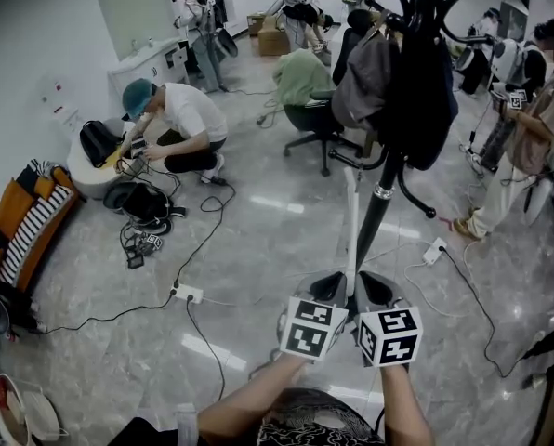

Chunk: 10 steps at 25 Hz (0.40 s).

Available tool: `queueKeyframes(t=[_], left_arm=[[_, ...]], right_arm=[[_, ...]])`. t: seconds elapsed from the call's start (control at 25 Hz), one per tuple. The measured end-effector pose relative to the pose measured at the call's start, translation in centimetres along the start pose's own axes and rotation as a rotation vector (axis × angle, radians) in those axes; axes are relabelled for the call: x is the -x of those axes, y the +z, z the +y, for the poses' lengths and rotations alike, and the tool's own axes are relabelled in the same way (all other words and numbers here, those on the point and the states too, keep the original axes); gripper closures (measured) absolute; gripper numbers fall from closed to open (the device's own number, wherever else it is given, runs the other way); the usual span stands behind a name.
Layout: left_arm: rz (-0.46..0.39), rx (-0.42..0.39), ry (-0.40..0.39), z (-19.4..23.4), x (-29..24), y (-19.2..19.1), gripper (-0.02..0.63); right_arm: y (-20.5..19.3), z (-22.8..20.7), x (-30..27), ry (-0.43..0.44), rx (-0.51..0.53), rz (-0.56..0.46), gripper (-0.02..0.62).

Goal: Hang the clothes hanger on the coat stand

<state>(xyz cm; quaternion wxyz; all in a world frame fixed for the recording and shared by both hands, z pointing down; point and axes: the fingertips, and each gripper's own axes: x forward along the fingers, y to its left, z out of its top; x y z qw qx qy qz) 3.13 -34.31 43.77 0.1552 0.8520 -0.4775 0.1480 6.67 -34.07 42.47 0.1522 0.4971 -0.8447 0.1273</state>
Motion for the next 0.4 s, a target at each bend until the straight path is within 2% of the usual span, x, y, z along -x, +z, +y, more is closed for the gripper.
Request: queueKeyframes(t=[0.4], left_arm=[[0.001,0.002,-0.003,0.1,0.8,0.2,0.6]], right_arm=[[0.5,0.9,0.4,0.006,0.003,0.0,0.594]])
